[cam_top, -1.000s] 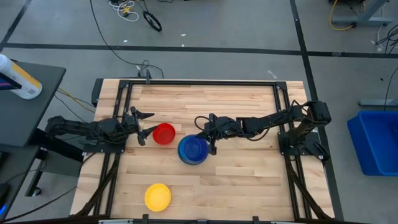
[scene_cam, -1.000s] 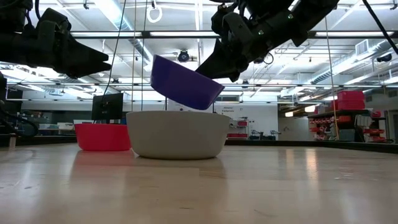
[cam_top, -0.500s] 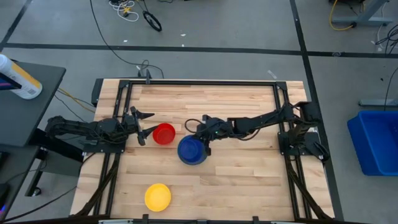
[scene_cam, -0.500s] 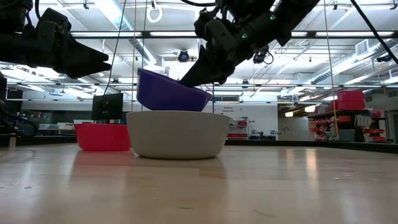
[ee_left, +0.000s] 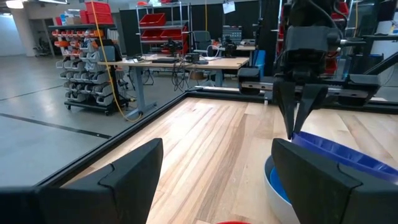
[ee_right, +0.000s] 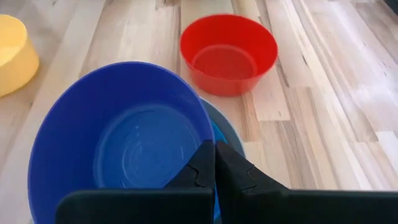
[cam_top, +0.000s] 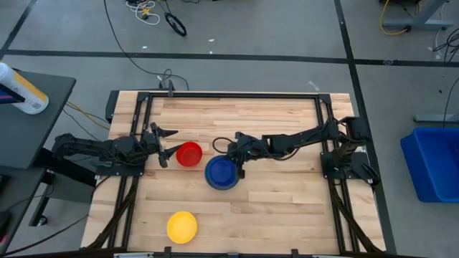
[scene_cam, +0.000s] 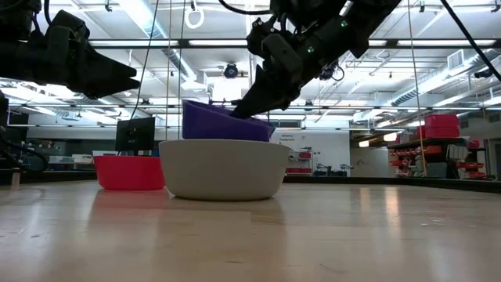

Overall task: Nest bowls inside each other
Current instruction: Stack the dark blue bowl on the blue bowl

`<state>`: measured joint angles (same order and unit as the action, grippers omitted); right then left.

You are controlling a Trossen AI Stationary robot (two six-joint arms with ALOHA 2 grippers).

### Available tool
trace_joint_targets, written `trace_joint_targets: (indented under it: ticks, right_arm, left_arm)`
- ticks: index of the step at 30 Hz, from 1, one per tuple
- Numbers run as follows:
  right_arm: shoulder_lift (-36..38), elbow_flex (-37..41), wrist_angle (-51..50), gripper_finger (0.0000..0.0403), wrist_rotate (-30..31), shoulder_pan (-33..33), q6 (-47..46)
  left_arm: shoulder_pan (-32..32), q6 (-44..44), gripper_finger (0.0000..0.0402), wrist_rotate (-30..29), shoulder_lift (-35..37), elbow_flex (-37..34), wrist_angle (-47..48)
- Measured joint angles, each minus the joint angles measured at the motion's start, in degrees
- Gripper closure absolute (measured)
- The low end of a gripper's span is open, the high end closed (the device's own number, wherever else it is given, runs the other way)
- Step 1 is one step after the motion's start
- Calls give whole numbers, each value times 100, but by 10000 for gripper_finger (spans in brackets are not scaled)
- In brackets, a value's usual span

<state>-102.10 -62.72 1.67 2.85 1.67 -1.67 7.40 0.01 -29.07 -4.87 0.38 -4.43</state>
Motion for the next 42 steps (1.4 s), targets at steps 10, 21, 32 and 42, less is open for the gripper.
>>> trace_joint_targets:
  ticks: [10,21,32,42]
  right_arm:
    - [-2,0,-148,403,-108,-93,-29]
    - [-2,0,-190,403,-308,-107,-87]
    - [-4,0,-204,403,-367,-151,-138]
    - [-225,-13,-153,403,-457,-166,-153]
  left_arm:
    - [0,15,94,1,-1,0,0]
    - [0,19,94,1,-1,0,0]
    - [0,21,94,1,1,0,0]
    - [0,22,94,-1,1,0,-2]
